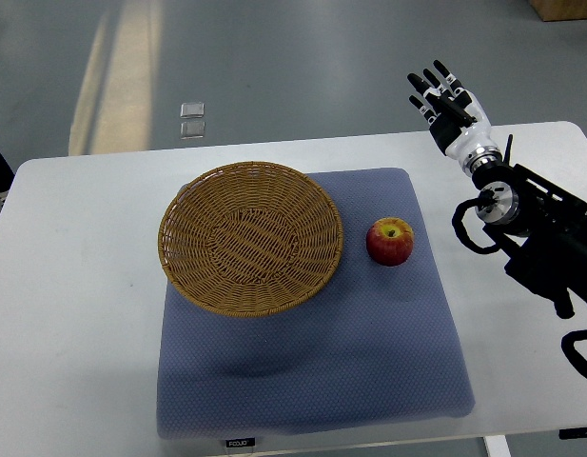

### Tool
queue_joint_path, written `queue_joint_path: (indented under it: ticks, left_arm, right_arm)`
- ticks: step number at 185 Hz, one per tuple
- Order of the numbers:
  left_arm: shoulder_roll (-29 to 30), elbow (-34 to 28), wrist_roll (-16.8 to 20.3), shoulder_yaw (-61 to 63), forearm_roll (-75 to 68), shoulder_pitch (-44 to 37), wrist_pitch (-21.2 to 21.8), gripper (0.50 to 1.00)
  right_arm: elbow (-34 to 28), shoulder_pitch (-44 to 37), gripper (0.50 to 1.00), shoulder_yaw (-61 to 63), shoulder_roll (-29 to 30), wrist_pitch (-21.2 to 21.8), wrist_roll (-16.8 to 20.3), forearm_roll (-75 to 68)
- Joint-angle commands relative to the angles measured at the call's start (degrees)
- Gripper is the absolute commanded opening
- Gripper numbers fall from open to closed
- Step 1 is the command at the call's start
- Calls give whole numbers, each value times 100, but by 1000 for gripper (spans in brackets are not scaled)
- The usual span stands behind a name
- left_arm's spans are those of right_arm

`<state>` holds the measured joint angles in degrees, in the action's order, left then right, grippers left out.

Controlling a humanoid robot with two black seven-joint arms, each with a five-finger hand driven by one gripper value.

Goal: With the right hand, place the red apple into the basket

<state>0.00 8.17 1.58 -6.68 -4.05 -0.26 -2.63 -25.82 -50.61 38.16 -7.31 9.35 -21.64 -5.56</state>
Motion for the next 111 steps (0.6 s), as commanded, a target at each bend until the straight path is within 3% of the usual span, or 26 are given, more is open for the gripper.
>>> queue_joint_path:
  ticks: [1,53,80,111]
  left_arm:
    - [0,0,0,0,0,0,0,1000]
    - [0,0,0,0,0,0,0,1000]
    - [0,0,0,0,0,0,0,1000]
    - [0,0,0,0,0,0,0,1000]
  right_arm:
    - [-46,7,924,7,-51,6,1,2]
    - [-90,-46,924,-45,-341,32,10,90]
    - [-152,-450,924,-502,-860,111,63,828]
    - [-705,-714,924,-713,-1598,445,63,1435]
